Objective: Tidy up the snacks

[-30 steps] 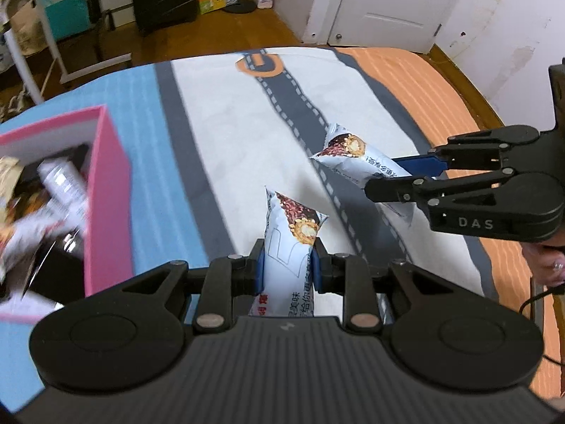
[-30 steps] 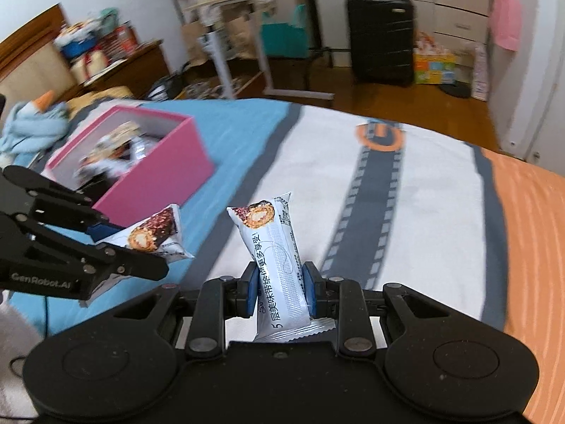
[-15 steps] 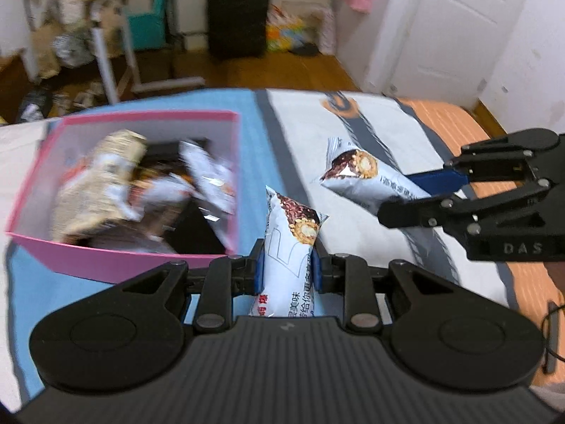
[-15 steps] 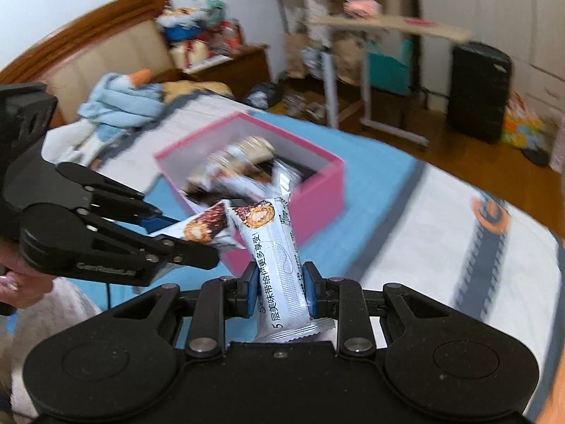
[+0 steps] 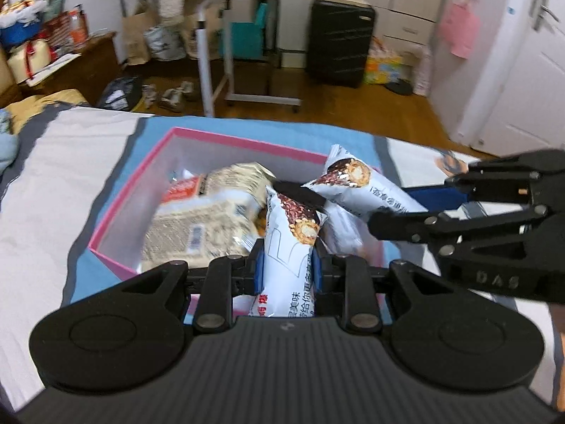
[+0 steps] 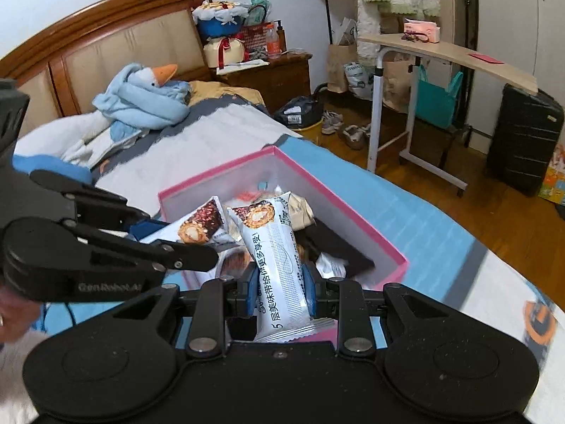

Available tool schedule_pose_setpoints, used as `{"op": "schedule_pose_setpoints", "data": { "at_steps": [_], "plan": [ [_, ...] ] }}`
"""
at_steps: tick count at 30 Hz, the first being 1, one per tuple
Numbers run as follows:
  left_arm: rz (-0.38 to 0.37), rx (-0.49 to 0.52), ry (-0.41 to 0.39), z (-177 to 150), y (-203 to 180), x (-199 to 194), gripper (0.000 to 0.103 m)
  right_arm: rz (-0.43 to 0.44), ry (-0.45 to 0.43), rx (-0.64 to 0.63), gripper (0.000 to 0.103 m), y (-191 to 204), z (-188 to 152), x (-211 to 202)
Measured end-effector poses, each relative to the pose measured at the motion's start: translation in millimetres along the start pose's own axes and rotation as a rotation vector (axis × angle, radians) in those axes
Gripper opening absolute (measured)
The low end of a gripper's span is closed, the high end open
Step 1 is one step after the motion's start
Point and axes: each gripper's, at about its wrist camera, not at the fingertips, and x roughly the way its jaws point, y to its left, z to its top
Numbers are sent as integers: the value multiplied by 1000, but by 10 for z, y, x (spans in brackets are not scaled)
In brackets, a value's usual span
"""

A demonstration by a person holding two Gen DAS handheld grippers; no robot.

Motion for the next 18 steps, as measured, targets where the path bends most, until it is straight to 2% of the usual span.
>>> {"op": "schedule_pose_setpoints", "data": {
  "at_steps": [3, 6, 9, 12, 14, 16, 18],
  "plan": [
    [50, -14, 3, 91, 32, 177, 24, 12, 11, 6, 30, -16, 48, 203],
    [106, 0, 14, 179, 13, 346, 25, -24, 19, -14, 31, -22, 69, 363],
    [118, -7, 45, 233, 47, 504, 26, -9, 42, 24, 34, -132, 73, 513],
    [151, -33, 73, 236, 86, 642, 36, -14, 39, 33, 35, -190, 39, 623],
    [209, -36, 56, 217, 86, 656, 55, -30, 29, 36, 47, -229, 2, 639],
    [227, -63, 28, 198, 90, 618, 58, -25, 4, 58, 54, -271, -40, 585],
    [203, -68, 10, 183, 62, 564, 60, -6, -13, 67, 55, -292, -103, 484]
  ]
}}
